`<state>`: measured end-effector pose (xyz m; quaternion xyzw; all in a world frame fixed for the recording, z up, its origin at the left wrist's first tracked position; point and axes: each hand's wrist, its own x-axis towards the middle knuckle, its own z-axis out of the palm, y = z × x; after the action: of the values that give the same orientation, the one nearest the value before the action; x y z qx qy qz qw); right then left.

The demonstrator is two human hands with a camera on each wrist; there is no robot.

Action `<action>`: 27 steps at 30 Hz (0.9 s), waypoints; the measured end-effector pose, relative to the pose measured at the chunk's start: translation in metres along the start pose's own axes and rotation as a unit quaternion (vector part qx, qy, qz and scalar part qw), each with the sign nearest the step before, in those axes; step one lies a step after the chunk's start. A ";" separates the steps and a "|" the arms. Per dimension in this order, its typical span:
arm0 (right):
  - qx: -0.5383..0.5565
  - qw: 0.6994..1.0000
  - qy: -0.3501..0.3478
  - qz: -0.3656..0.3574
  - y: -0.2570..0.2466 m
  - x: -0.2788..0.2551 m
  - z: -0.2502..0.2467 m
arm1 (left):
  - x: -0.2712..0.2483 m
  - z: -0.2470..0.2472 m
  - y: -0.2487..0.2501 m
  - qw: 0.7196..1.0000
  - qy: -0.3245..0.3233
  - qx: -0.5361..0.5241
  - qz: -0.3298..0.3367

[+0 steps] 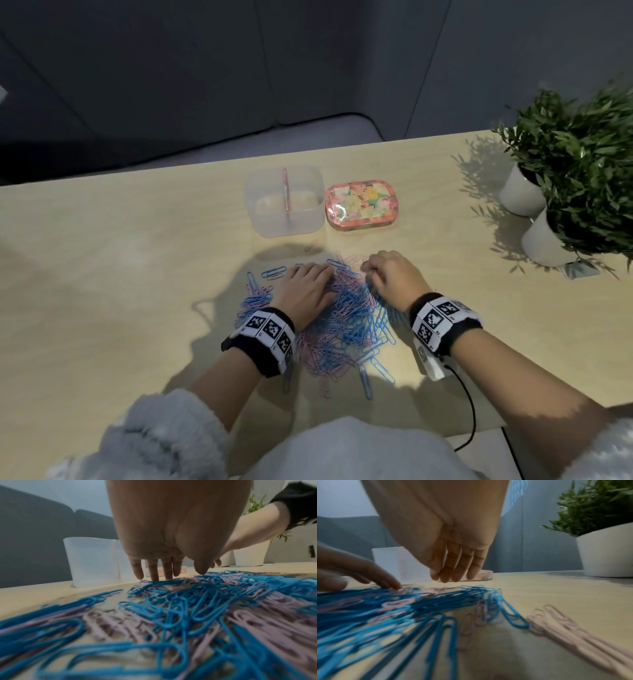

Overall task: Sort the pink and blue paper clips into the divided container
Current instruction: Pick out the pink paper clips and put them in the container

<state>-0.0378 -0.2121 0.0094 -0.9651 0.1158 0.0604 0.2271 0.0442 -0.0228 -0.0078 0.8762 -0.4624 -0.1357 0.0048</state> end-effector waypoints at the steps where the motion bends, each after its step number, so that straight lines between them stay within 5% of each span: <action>1: -0.004 1.000 -0.018 -0.021 -0.005 -0.004 0.004 | -0.005 0.001 -0.004 1.000 0.004 0.001 -0.004; 7: -0.008 0.998 -0.054 -0.018 -0.005 -0.035 0.019 | -0.014 0.001 -0.009 0.999 0.021 0.007 -0.044; 13: 0.034 0.998 0.003 0.061 -0.012 -0.013 0.002 | 0.014 -0.002 0.004 1.000 0.013 0.019 -0.006; 21: 0.024 0.998 0.001 0.052 -0.017 0.018 0.006 | 0.000 -0.007 -0.016 0.991 0.030 0.055 -0.116; 27: -0.026 0.997 -0.059 0.041 -0.030 0.035 0.009 | 0.001 0.000 0.007 0.999 0.023 0.010 0.035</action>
<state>0.0029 -0.1882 0.0082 -0.9599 0.1398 0.1295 0.2056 0.0389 -0.0272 -0.0075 0.8621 -0.4944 -0.1105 0.0111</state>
